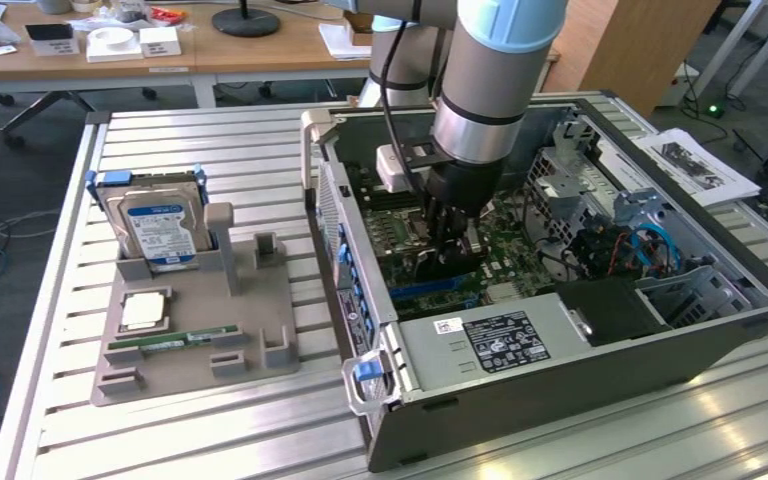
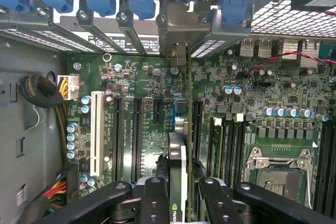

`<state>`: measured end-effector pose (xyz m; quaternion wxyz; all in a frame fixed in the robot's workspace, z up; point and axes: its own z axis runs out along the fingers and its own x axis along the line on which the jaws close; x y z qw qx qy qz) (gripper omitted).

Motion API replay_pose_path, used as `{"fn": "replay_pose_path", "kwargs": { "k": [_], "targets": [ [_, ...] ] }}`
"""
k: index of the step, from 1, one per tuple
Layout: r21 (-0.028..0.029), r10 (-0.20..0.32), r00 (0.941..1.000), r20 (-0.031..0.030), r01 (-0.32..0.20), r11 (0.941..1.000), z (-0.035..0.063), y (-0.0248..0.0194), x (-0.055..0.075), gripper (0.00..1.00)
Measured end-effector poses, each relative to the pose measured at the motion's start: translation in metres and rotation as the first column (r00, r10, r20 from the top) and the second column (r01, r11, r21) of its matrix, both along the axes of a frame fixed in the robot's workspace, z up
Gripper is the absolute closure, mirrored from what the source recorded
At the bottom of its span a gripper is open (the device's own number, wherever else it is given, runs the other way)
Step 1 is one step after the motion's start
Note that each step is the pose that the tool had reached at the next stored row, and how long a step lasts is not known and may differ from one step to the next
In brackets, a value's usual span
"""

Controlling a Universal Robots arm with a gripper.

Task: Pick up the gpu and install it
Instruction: 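Insert the gpu into the slot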

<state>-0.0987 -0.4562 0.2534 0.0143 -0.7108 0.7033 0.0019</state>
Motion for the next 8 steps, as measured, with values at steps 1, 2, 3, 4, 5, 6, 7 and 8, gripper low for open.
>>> {"fn": "replay_pose_path", "kwargs": {
  "k": [1,2,3,4,5,6,7,8],
  "targets": [
    [-0.0001,0.0,1.0,0.0012,0.0,1.0,0.0,0.0,0.0,0.73],
    [0.0,0.0,1.0,0.0025,0.0,1.0,-0.0001,0.0001,-0.0001,0.73],
    [0.0,0.0,1.0,0.0035,0.0,1.0,-0.0001,0.0001,-0.0003,0.73],
    [0.0001,0.0,1.0,0.0042,0.0,1.0,-0.0001,0.0002,-0.0005,0.73],
    [0.0,0.0,1.0,0.0048,0.0,1.0,-0.0001,0.0002,-0.0007,0.73],
    [-0.0001,0.0,1.0,0.0053,0.0,1.0,0.0,0.0001,-0.001,0.73],
    [0.0,0.0,1.0,0.006,0.0,1.0,-0.0001,0.0001,-0.0013,0.73],
    [0.0,0.0,1.0,0.0067,0.0,1.0,-0.0001,0.0001,-0.0017,0.73]
  ]
}}
